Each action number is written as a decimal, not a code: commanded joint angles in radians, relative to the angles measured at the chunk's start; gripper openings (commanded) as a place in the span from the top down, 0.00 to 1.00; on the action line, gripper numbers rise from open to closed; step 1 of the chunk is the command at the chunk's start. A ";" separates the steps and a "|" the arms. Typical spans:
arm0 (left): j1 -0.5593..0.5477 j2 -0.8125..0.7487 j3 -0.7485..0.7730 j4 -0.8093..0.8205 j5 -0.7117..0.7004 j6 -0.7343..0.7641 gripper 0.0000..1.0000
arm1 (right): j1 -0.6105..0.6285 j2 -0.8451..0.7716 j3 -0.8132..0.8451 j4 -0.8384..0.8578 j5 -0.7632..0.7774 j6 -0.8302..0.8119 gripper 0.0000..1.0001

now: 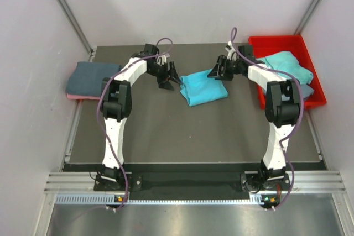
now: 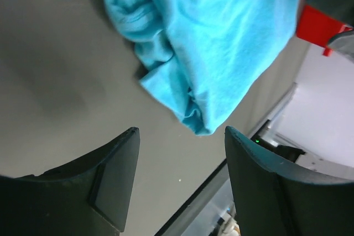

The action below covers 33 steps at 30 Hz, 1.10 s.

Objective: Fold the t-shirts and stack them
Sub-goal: Neatly place the folded tshirt to the corner

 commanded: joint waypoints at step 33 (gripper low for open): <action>-0.127 0.272 0.155 0.133 -0.059 -0.093 0.56 | 0.026 0.062 -0.044 0.031 0.038 -0.060 0.41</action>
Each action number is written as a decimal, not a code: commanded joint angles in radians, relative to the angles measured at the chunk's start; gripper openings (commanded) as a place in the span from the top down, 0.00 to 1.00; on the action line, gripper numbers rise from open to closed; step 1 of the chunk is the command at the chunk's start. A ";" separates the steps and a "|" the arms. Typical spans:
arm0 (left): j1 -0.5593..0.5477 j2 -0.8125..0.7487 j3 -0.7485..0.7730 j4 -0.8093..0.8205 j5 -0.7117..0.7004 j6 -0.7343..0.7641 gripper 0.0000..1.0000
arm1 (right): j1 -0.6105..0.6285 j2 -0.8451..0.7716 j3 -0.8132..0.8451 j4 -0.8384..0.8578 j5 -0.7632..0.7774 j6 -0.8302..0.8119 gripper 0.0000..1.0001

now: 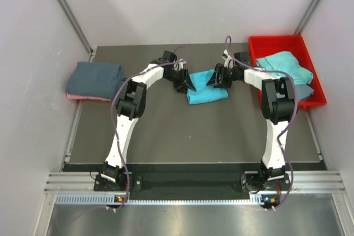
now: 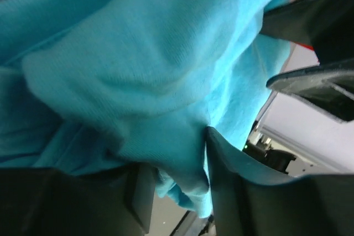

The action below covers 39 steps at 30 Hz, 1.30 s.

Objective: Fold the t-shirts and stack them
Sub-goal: Neatly place the folded tshirt to the corner

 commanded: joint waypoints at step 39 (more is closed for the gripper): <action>0.278 -0.469 0.085 -0.527 -0.425 0.745 1.00 | -0.104 -0.328 0.009 -0.038 0.110 -0.145 0.38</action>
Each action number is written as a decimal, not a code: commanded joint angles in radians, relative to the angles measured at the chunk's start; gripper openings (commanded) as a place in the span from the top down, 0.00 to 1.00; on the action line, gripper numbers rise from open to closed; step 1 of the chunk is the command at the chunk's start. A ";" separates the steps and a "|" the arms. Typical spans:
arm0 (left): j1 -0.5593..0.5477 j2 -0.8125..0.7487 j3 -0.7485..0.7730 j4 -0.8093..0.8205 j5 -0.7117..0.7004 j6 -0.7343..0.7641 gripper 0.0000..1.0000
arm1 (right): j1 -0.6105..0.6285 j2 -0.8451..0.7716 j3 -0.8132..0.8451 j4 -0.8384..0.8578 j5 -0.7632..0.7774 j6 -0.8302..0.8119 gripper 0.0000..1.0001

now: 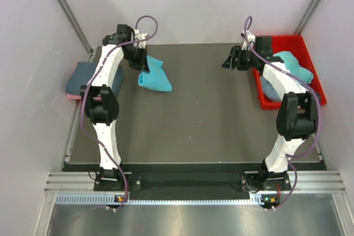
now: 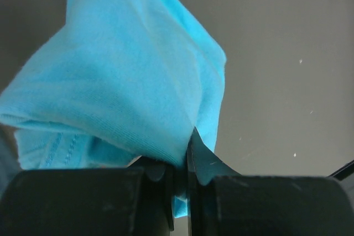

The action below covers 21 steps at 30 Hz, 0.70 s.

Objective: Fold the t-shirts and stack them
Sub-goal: Neatly place the folded tshirt to the corner

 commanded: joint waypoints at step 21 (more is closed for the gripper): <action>0.208 -0.151 0.241 -0.337 -0.259 0.341 1.00 | -0.014 0.103 0.044 0.079 -0.059 0.070 0.39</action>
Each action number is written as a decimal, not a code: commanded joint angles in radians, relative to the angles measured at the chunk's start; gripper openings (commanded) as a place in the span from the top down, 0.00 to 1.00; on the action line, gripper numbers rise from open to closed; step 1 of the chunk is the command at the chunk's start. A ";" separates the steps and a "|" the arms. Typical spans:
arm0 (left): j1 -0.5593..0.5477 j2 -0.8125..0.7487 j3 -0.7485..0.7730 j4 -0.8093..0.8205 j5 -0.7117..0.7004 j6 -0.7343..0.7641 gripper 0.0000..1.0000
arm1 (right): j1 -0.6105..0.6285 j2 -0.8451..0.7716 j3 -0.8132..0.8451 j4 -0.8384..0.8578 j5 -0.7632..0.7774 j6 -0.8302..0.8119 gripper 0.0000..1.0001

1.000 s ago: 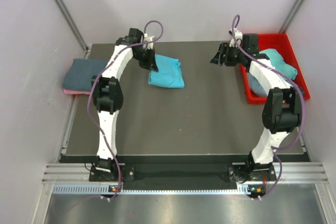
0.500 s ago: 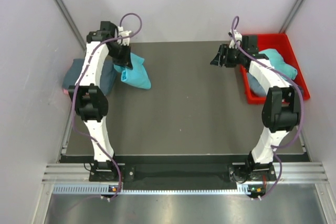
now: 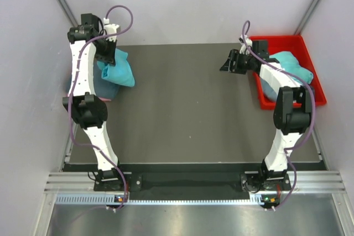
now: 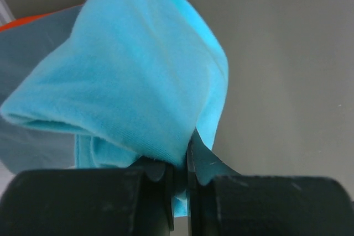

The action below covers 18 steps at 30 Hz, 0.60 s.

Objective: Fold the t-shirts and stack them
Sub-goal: Neatly place the folded tshirt to the corner

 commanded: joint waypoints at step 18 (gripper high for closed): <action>0.047 0.015 0.096 -0.070 -0.172 0.236 1.00 | -0.003 0.018 0.015 0.092 -0.031 0.039 0.39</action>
